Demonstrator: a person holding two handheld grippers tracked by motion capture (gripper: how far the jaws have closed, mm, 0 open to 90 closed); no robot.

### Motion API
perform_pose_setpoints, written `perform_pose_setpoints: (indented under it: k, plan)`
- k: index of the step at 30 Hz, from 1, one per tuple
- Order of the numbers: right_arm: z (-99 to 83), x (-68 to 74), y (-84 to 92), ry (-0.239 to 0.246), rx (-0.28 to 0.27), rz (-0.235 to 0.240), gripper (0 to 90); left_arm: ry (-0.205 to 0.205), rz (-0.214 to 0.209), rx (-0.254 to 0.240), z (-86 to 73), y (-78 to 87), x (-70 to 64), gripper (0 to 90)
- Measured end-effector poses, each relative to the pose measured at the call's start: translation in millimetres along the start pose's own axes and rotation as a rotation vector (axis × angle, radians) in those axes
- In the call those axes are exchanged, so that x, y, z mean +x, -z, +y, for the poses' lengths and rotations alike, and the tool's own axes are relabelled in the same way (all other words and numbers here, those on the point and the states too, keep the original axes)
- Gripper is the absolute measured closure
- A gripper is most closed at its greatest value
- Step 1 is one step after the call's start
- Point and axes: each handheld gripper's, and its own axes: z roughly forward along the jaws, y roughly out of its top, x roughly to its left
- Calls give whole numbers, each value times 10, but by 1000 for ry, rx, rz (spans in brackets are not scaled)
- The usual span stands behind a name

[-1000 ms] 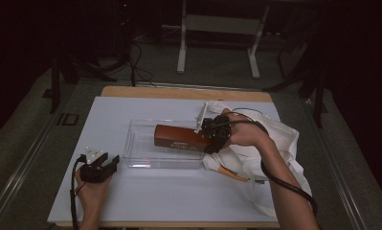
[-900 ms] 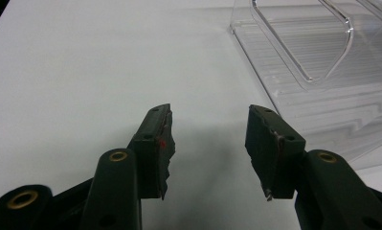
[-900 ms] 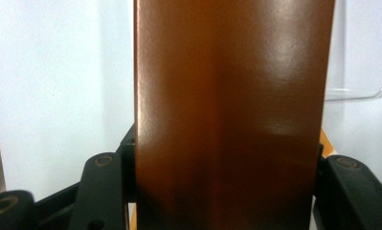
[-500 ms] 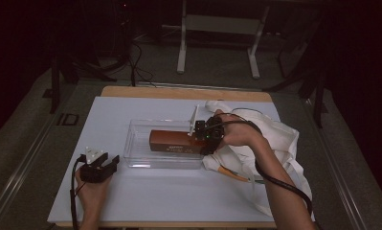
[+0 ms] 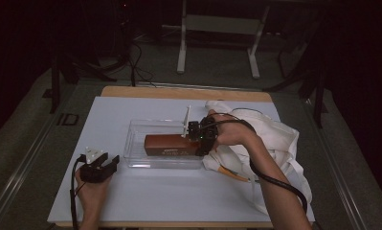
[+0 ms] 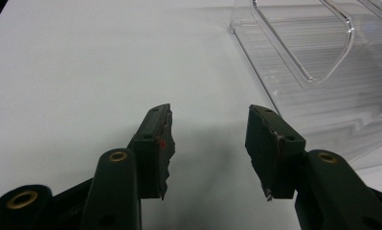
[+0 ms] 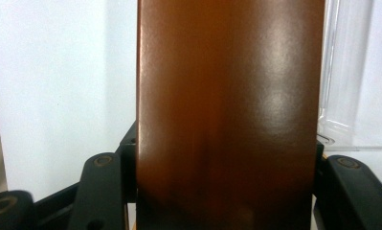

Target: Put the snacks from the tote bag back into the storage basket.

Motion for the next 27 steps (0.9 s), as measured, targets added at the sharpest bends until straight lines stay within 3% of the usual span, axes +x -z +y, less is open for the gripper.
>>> perform_pose_setpoints:
  k: [27]
  plan:
    - [199, 5, -165, 17, -21, 25, 410, 5, -2, 1, 1, -1, 5, 519]
